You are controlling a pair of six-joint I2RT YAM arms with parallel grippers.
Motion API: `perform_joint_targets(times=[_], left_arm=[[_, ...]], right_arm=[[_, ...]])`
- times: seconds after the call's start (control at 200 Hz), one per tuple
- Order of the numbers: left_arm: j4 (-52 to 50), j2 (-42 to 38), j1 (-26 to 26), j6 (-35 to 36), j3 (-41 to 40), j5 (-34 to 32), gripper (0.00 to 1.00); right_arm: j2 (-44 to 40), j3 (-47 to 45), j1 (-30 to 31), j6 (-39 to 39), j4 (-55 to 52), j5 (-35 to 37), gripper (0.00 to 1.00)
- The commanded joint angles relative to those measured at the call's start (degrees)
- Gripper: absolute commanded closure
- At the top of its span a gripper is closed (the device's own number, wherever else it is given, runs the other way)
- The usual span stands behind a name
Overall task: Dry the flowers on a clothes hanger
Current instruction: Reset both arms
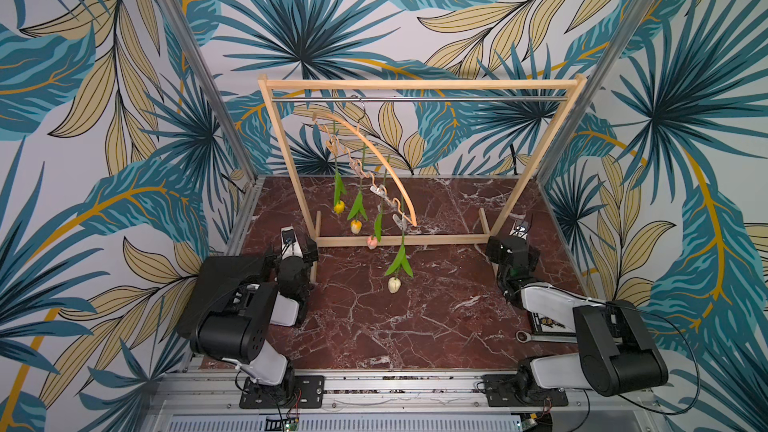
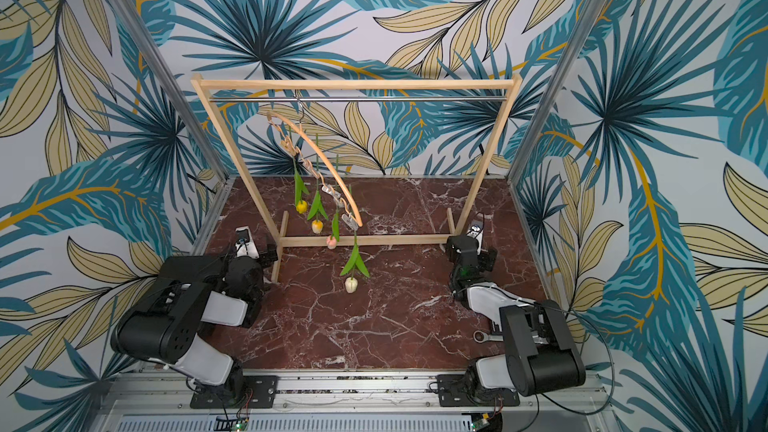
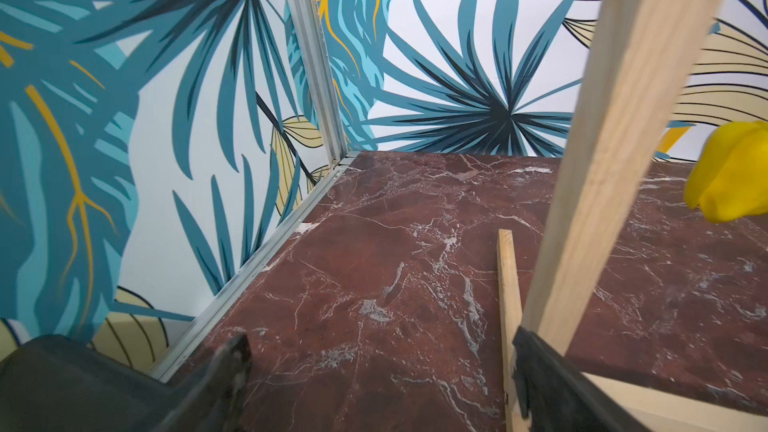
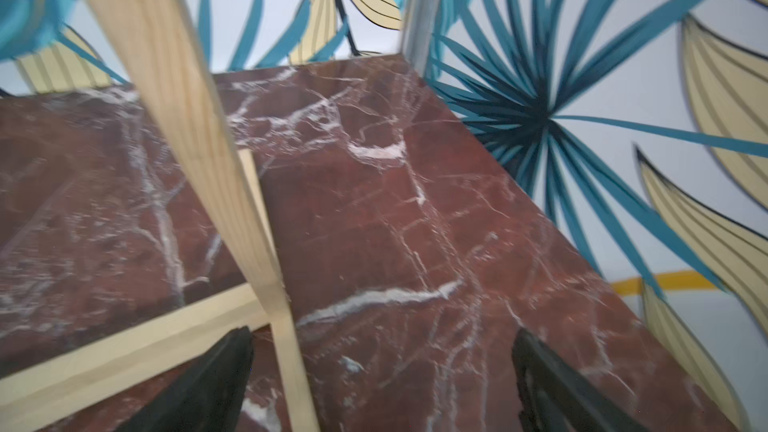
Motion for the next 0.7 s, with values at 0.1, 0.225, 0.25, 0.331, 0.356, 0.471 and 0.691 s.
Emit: perform_joint_targets(times=[0.1,0.225,0.25,0.331,0.356,0.471,0.691], left_arm=[[-3.7,-1.0,4.3,-3.6,2.1,10.4,0.0],[-10.5,-1.8,5.3,-4.8,5.0,10.5,0.0],[-10.8,-1.9,5.3,-4.9,5.0,10.7,0.0],[-10.6,-1.8,5.3,-4.8,5.0,10.7,0.0],[-10.8,-2.0,5.3,-4.9,5.1,10.7,0.0],[-10.6,-1.8,5.2,-4.8,5.0,10.6,0.0],[-10.7,-1.6,4.2,-3.5,5.4,10.0,0.0]], right_arm=[[4.6,-3.6,-3.0,-3.2,13.5,-16.7,0.0],[4.5,-3.4,-3.0,-3.1,12.8,-16.9,0.0],[4.6,-3.5,-3.0,-3.2,13.2,-16.8,0.0],[4.3,-3.5,-3.0,-3.2,12.8,-16.8,0.0],[4.3,-3.5,-2.9,-3.3,13.0,-16.8,0.0],[4.1,-3.7,-3.0,-3.3,13.1,-16.8,0.0],[4.0,-3.7,-2.9,-3.4,13.1,-16.8,0.0]])
